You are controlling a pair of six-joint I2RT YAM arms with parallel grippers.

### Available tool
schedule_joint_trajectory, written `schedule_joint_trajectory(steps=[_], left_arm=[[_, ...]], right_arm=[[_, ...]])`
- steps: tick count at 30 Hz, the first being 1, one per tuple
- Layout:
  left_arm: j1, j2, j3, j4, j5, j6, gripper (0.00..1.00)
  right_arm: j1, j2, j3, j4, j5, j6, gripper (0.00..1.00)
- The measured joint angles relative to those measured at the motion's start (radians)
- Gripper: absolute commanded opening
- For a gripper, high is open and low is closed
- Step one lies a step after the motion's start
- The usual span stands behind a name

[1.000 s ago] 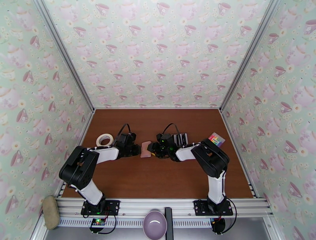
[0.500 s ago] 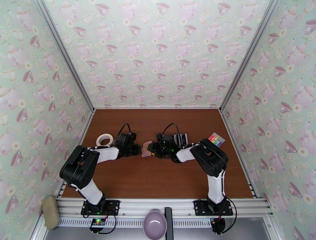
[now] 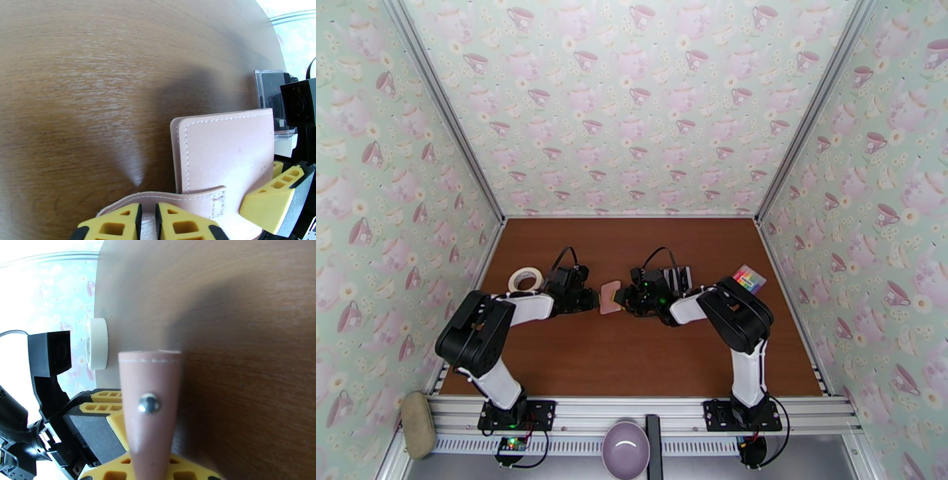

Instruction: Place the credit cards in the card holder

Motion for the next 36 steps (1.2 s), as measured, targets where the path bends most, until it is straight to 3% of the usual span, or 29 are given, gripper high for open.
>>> schedule_joint_trajectory(steps=[6,15,20,26,36], left_arm=[[0.002,-0.029,-0.032,0.016,0.012,-0.003,0.24],[0.013,-0.195,-0.157,-0.022,-0.038,-0.01,0.24],[0.017,-0.292,-0.189,-0.019,-0.063,-0.013,0.25],[0.028,-0.365,-0.223,-0.009,-0.081,-0.023,0.27],[0.049,-0.366,-0.23,-0.009,-0.1,-0.031,0.29]], right_arm=[[0.0,-0.058,-0.007,-0.103,0.009,-0.039,0.06],[0.011,-0.293,0.092,-0.535,0.168,-0.262,0.04],[0.054,-0.381,0.181,-0.76,0.331,-0.388,0.03],[0.176,-0.379,0.314,-1.037,0.603,-0.515,0.02],[0.376,-0.151,0.542,-1.328,1.009,-0.628,0.01]])
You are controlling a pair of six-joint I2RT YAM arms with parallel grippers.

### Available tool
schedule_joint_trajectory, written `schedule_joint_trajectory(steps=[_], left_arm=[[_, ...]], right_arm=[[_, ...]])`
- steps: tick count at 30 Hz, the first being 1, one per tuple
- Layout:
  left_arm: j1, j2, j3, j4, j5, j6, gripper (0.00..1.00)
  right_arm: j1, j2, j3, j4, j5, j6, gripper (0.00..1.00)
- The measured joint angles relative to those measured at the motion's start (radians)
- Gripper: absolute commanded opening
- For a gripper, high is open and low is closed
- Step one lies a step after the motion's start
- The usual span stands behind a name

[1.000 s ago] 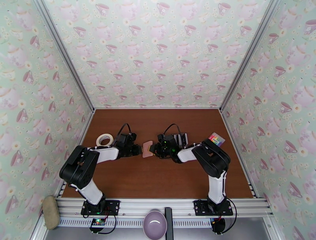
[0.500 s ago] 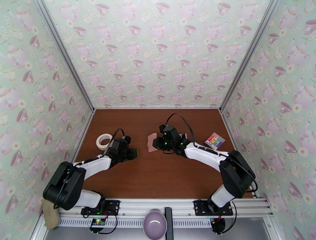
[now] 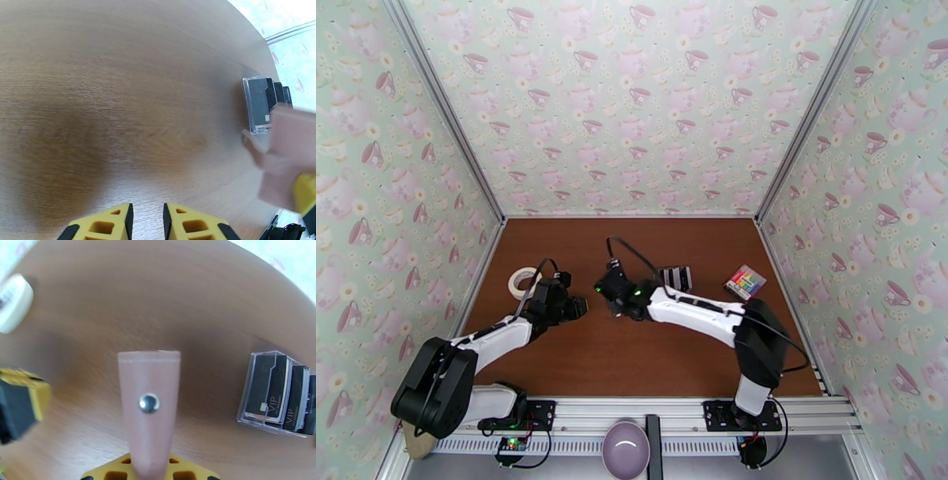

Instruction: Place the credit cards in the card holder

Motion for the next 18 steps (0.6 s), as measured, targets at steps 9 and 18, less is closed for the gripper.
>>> schedule_joint_trajectory(steps=[9,18], left_arm=[[0.045,-0.019,-0.02,0.0,-0.032,-0.022,0.3],[0.084,-0.052,-0.059,0.026,-0.02,-0.045,0.31]], right_arm=[[0.079,0.164,0.117,-0.156,0.219,-0.02,0.02],[0.114,0.273,0.195,-0.246,0.328,-0.019,0.04]])
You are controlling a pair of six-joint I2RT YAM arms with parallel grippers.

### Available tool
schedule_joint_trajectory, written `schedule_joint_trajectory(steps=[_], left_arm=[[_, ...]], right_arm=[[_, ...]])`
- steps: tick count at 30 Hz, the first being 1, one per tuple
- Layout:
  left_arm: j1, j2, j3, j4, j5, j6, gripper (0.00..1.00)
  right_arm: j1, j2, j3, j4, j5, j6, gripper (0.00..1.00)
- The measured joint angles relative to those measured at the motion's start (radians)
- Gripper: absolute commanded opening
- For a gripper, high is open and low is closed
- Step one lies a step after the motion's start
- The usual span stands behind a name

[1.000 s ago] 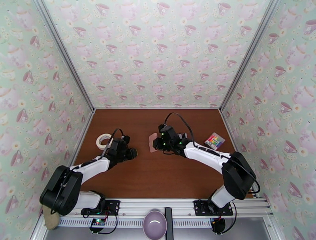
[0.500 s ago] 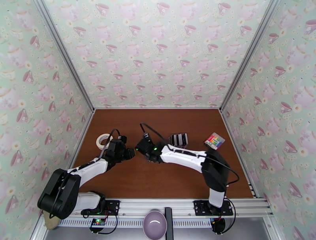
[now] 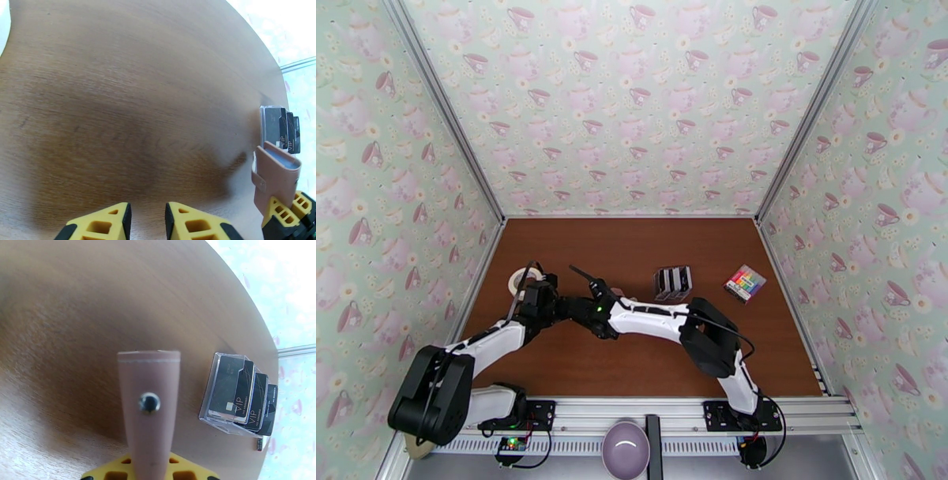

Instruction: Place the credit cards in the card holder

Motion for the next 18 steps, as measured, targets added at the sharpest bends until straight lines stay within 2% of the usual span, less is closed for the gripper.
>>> schedule_joint_trajectory(steps=[6,18], left_arm=[[0.002,-0.034,-0.018,0.032,0.035,-0.007,0.31],[0.022,-0.082,-0.035,0.058,0.041,-0.019,0.32]], right_arm=[[0.002,0.035,0.02,-0.014,-0.001,-0.001,0.06],[0.002,0.076,0.06,-0.007,-0.067,0.0,0.22]])
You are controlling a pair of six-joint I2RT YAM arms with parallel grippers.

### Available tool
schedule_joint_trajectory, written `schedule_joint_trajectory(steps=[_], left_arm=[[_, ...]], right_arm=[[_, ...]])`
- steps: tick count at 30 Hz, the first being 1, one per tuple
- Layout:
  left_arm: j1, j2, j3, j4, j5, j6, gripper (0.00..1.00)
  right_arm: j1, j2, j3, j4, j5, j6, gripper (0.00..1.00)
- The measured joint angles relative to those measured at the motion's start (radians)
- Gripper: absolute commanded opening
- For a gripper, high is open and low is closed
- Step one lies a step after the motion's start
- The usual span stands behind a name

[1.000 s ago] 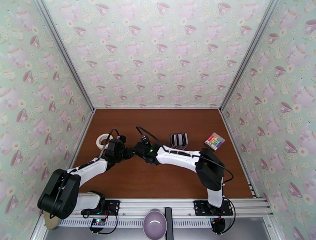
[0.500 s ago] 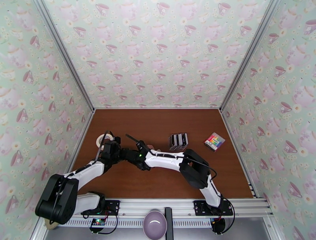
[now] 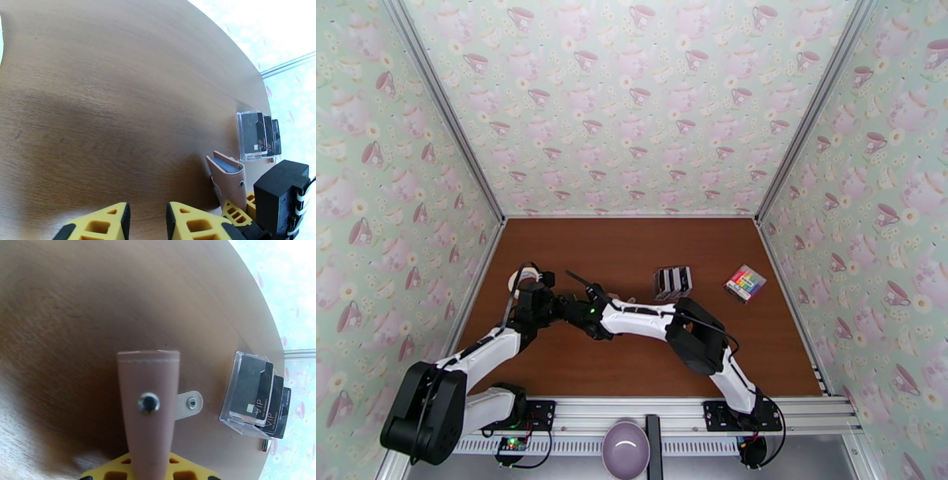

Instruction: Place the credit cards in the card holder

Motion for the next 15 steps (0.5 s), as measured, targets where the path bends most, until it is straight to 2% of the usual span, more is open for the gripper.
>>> schedule_joint_trajectory(steps=[3,10,15], left_arm=[[0.008,0.002,0.0,0.003,0.003,-0.003,0.32],[0.018,0.035,0.0,0.002,0.011,-0.004,0.32],[0.019,0.037,0.0,0.003,0.021,-0.004,0.32]], right_arm=[[0.0,0.0,0.004,0.014,-0.038,0.007,0.35],[0.0,0.0,0.004,0.057,-0.141,0.011,0.42],[0.0,0.0,0.003,0.087,-0.193,0.018,0.54]])
